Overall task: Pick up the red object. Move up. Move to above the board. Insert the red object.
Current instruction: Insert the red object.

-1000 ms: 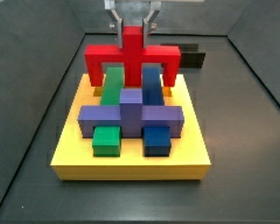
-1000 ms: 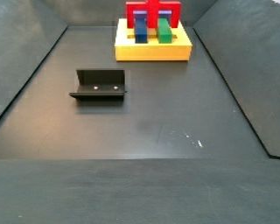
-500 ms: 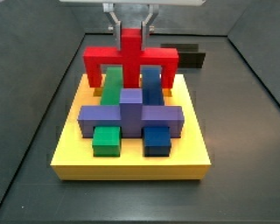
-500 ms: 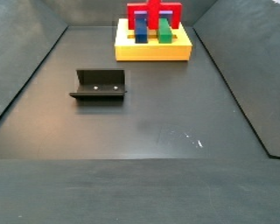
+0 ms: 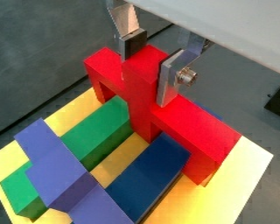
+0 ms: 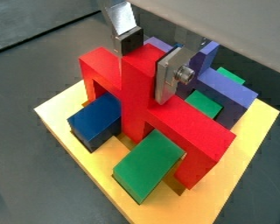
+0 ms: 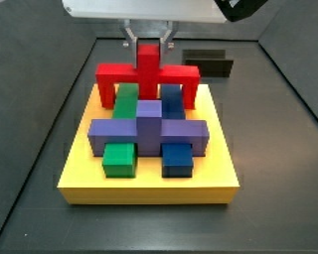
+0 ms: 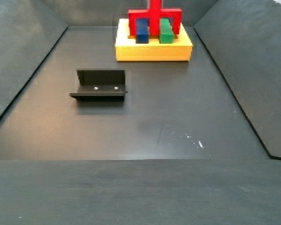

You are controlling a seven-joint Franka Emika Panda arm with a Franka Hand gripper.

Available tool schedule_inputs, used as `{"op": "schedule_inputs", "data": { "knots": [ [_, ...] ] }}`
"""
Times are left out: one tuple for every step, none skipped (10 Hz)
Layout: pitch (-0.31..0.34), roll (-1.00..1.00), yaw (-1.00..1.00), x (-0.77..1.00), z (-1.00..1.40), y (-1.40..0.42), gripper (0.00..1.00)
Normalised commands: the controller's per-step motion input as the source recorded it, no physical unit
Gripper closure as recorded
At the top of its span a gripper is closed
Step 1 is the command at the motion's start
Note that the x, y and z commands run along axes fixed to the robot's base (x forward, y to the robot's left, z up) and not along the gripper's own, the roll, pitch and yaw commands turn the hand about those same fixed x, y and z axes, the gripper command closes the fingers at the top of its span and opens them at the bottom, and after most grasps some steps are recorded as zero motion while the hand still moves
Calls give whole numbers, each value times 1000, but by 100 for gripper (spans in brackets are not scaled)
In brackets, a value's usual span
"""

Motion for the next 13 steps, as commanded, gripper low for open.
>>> {"op": "schedule_inputs", "data": {
  "knots": [
    [19, 30, -40, 160, 0, 6, 100],
    [16, 21, 0, 100, 0, 0, 100],
    [0, 36, 0, 0, -77, 0, 100],
    [0, 54, 0, 0, -91, 0, 100],
    [6, 123, 0, 0, 0, 0, 100],
    [36, 147, 0, 26, 0, 37, 100],
    [19, 143, 0, 51, 0, 0, 100],
    [0, 137, 0, 60, -23, 0, 100],
    [0, 129, 0, 49, -166, 0, 100],
    [10, 79, 0, 126, -143, 74, 100],
    [11, 119, 0, 131, -171, 63, 100],
    [3, 64, 0, 100, -234, 54, 100],
    [0, 21, 0, 3, -351, 0, 100]
  ]
}}
